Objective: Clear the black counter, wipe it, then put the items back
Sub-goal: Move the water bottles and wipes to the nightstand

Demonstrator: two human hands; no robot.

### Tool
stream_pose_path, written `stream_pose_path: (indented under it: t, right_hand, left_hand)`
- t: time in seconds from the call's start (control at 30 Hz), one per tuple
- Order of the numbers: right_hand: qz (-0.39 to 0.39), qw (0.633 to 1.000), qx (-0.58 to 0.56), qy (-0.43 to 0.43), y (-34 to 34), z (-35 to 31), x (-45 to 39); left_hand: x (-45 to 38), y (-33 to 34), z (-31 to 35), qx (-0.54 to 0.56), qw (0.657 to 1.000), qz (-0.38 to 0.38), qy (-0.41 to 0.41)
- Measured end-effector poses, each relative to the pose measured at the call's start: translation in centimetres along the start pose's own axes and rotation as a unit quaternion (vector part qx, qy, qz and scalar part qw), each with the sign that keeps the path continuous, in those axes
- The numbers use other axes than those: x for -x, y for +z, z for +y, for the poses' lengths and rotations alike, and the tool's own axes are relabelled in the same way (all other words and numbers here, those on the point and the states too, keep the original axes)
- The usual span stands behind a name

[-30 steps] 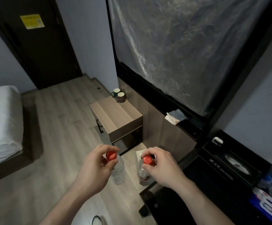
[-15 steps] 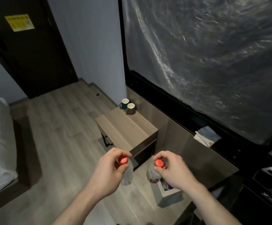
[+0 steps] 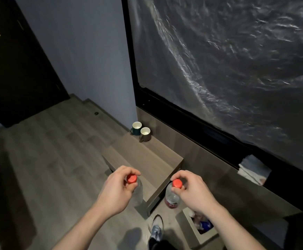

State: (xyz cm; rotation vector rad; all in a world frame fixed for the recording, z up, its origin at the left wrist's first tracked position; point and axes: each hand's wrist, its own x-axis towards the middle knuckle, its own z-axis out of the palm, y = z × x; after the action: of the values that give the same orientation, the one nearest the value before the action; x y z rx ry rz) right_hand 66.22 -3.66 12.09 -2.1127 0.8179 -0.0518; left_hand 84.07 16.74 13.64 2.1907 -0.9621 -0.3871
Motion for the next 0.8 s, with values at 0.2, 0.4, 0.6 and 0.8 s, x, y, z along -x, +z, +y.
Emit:
stream_pose_path:
  t: [0.2, 0.4, 0.6, 0.8]
  right_hand:
    - [-0.019, 0.999, -0.004, 0.029, 1.5, 0.4, -10.0]
    - [-0.005, 0.997, 0.005, 0.077, 3.1, 0.8, -18.3]
    - [0.025, 0.988, -0.016, 0.153, 5.5, 2.0, -23.7]
    - [0.083, 0.977, -0.022, 0.193, 6.7, 3.3, -29.3]
  left_hand:
    - [-9.4, 0.5, -3.2, -0.028, 0.998, -0.051, 0.002]
    - [-18.9, 2.1, -5.6, -0.036, 0.994, -0.104, -0.005]
    - [-28.1, 4.8, -8.2, -0.031, 0.987, -0.158, -0.012]
    - [-37.0, 8.7, -11.4, -0.009, 0.977, -0.211, -0.008]
